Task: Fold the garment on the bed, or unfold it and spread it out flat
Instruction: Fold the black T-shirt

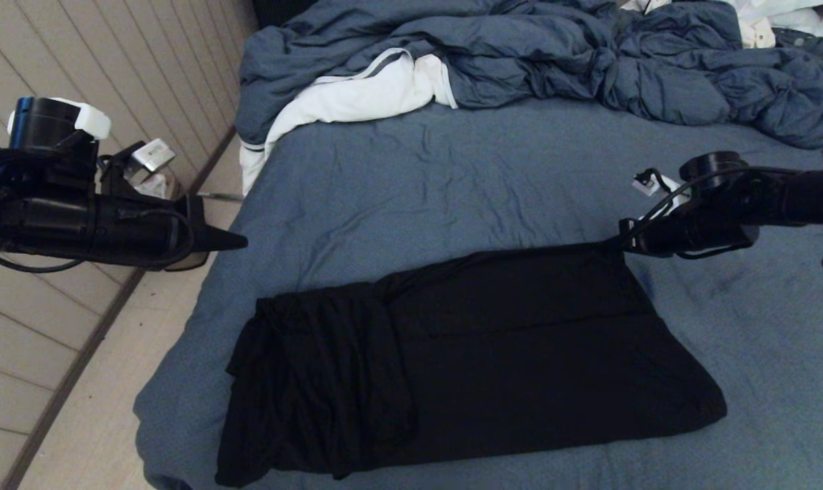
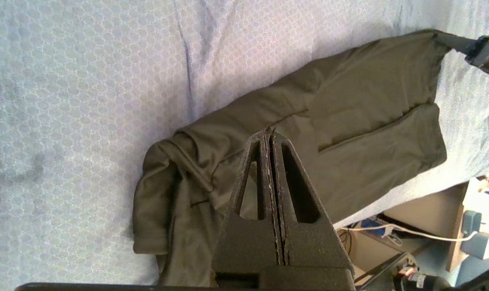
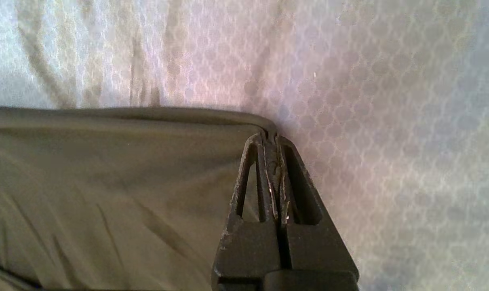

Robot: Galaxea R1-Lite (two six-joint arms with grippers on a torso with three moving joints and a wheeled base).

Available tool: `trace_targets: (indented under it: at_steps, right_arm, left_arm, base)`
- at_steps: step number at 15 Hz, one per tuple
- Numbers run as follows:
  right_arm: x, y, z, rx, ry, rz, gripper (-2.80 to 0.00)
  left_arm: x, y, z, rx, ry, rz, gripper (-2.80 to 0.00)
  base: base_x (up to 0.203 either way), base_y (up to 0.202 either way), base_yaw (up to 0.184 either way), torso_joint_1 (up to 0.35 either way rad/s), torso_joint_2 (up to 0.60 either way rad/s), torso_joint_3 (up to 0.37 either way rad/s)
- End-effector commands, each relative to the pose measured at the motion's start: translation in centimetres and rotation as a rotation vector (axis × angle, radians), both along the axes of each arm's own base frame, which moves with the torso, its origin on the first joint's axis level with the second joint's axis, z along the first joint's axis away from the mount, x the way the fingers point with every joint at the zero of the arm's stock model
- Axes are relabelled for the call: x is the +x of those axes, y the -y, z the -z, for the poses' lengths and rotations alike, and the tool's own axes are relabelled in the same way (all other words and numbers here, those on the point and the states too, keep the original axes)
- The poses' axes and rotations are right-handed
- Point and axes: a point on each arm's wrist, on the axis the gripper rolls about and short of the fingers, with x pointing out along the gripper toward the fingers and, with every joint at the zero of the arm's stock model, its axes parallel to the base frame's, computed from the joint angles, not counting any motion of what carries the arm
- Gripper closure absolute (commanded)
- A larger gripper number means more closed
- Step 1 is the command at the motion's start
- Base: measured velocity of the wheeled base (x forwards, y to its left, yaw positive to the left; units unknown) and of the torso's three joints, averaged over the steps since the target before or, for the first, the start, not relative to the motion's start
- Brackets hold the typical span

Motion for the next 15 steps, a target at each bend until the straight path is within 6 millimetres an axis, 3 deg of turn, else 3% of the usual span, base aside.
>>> trace_targets:
  at_steps: [1,3,5,9,12,14,15]
  right_arm:
    - [-0.5,-0.1,-0.4,0.003,0.003,-0.005,0.0]
    - [-1.0,-0.1,-1.2,0.0,0.02,-0.005,0.0]
    - [-1.2,-0.1,-1.8,0.0,0.03,-0.005,0.0]
    - [-1.8,-0.5,-3.1,-0.011,0.061,-0.009,0.0]
    - [-2.1,-0.6,-3.4,-0.015,0.07,-0.015,0.0]
    - [-1.9,-0.6,-3.1,-0.019,0.065,-0.019,0.0]
    - [-1.9,-0.7,-3.1,-0.018,0.064,-0.023,0.0]
  left_arm:
    - [0.6,0.1,0.6,-0.001,-0.023,0.001,0.0]
    - [1.6,0.3,1.3,-0.007,-0.046,-0.004,0.0]
    - [2.7,1.8,2.0,-0.026,-0.083,0.017,0.0]
    - [4.7,5.2,5.5,-0.014,-0.171,0.083,0.0]
    - [4.5,5.7,7.4,-0.007,-0.223,0.091,0.0]
    - [4.3,5.7,7.3,-0.008,-0.208,0.09,0.0]
    - [4.2,5.9,7.0,-0.013,-0.206,0.091,-2.8]
  base:
    - [0.0,0.0,0.0,0.0,0.0,0.0]
    - [0.0,0.0,0.0,0.0,0.0,0.0]
    - [0.0,0.0,0.0,0.0,0.0,0.0]
    - [0.0,0.0,0.0,0.0,0.0,0.0]
    - [0.0,0.0,0.0,0.0,0.0,0.0]
    - [0.0,0.0,0.0,0.0,0.0,0.0]
    - [0.0,0.0,0.0,0.0,0.0,0.0]
